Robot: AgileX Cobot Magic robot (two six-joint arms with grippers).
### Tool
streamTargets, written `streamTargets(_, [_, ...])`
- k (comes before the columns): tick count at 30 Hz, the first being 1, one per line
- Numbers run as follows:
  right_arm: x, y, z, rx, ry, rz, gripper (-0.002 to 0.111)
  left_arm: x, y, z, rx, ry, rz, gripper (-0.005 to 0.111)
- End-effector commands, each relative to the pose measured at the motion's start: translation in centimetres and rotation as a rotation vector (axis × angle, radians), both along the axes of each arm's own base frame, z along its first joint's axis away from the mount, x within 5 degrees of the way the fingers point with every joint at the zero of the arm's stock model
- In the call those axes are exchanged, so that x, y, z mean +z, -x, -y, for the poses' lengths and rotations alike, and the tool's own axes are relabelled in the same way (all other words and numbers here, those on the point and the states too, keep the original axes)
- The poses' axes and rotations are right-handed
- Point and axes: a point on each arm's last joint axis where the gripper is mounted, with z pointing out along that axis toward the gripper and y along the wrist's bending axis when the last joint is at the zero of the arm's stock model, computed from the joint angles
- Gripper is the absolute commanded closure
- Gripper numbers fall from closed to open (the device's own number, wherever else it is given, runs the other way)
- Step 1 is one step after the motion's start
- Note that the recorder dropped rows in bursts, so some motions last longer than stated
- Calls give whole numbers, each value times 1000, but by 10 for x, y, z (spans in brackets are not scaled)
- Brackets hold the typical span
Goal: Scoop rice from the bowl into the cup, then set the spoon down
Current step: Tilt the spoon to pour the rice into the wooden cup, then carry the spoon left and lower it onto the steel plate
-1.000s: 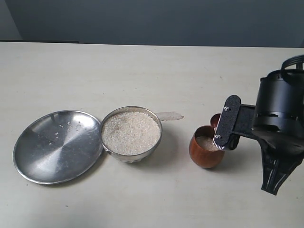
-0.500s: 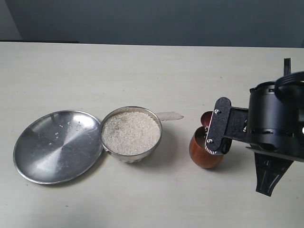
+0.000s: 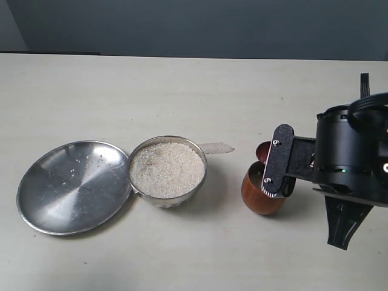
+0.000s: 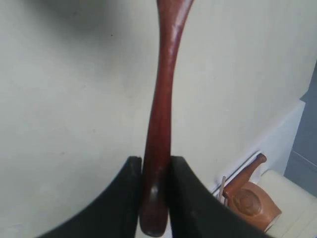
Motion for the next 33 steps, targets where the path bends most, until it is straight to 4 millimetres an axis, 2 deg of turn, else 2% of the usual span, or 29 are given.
streamTargets(1, [-2,1,-1,16,14,-25,109,0,0,0,2,10,8,106])
streamTargets(22, [-3,2,-1,-55,-28,1,109,0,0,0,2,10,8,106])
streamTargets(30, [-2,4,-2,-191,-110,54,109,0,0,0,2,10,8,106])
streamTargets(33, [-2,3,-12,-236,-238,58,109,0,0,0,2,10,8,106])
